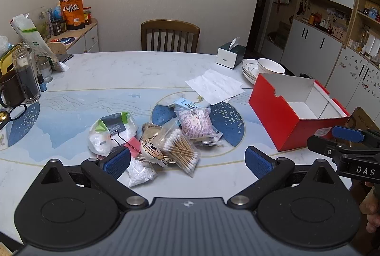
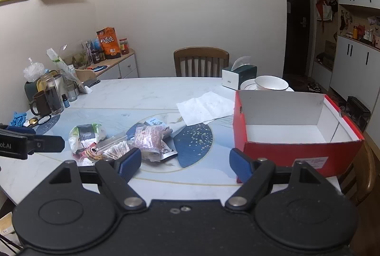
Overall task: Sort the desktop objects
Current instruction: 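Grasp the white-green tissue pack with left tool while right tool grasps pink-purple snack bag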
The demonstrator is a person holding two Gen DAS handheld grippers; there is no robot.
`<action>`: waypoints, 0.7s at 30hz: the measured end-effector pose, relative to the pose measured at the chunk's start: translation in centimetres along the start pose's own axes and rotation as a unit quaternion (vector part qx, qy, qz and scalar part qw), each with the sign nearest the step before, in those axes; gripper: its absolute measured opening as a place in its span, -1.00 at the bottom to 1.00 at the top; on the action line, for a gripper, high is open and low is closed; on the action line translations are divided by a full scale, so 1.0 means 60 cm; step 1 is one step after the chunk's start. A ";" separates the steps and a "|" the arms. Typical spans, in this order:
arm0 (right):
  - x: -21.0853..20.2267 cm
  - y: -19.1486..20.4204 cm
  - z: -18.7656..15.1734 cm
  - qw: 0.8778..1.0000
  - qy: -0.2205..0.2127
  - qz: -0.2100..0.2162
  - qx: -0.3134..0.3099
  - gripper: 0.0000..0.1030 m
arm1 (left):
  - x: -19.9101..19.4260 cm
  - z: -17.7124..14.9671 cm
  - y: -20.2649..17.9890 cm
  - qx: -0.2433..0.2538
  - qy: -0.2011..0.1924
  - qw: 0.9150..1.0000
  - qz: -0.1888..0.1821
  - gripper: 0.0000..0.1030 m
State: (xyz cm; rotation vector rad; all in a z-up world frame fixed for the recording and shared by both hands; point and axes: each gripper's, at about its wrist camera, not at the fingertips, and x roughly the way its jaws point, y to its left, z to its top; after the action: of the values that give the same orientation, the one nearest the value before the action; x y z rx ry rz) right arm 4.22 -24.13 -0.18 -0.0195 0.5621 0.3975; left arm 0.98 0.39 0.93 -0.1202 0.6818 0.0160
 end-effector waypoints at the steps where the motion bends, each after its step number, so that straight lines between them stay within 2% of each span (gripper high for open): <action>1: 0.004 0.003 0.002 1.000 0.001 0.000 -0.002 0.57 | 0.003 0.002 0.004 -0.001 0.000 1.000 -0.001 1.00; 9: 0.048 0.028 0.014 1.000 0.022 0.001 -0.012 0.57 | 0.051 0.021 0.048 -0.002 0.021 1.000 0.001 1.00; 21: 0.155 0.087 0.038 0.998 0.060 0.000 -0.023 0.57 | 0.152 0.046 0.167 0.004 0.034 0.999 0.022 0.99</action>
State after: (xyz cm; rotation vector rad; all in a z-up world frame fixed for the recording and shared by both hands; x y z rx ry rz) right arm 10.64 -15.68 -2.62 -0.0880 0.6708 0.4119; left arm 9.24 10.41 -3.75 -0.0978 0.7515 0.0513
